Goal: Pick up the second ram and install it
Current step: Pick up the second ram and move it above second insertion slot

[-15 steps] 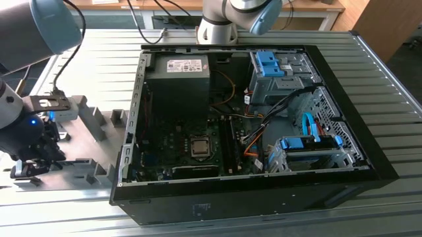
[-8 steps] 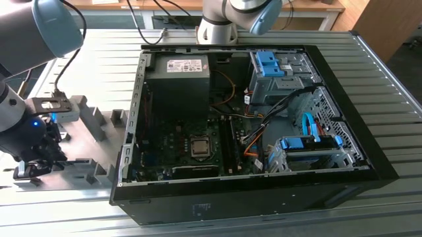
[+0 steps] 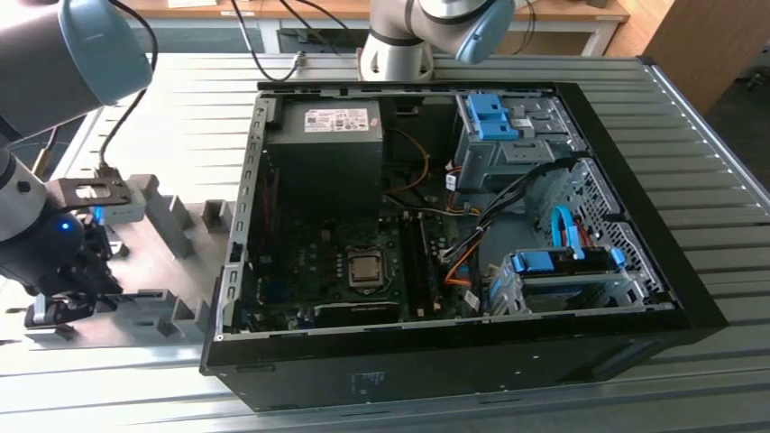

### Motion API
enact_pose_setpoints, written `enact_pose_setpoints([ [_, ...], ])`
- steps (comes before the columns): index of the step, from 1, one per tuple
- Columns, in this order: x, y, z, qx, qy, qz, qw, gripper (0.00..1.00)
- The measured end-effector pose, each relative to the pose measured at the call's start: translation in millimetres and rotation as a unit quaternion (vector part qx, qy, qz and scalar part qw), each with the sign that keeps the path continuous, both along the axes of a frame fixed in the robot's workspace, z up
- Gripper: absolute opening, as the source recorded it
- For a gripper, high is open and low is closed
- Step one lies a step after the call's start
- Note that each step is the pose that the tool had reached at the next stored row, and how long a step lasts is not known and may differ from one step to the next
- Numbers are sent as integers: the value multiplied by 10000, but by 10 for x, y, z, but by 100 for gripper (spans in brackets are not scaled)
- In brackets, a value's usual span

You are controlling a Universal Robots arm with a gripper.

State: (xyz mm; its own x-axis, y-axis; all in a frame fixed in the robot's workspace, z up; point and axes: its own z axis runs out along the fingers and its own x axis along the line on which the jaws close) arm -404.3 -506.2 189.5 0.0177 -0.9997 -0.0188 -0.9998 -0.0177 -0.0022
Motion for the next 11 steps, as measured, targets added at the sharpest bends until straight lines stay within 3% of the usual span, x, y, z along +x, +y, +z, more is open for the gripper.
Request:
enact_pose_setpoints([
  [1, 0, 0, 0, 0, 0, 0, 10000, 28],
  [3, 0, 0, -1, 0, 0, 0, 10000, 16],
  [11, 0, 0, -6, 0, 0, 0, 10000, 14],
])
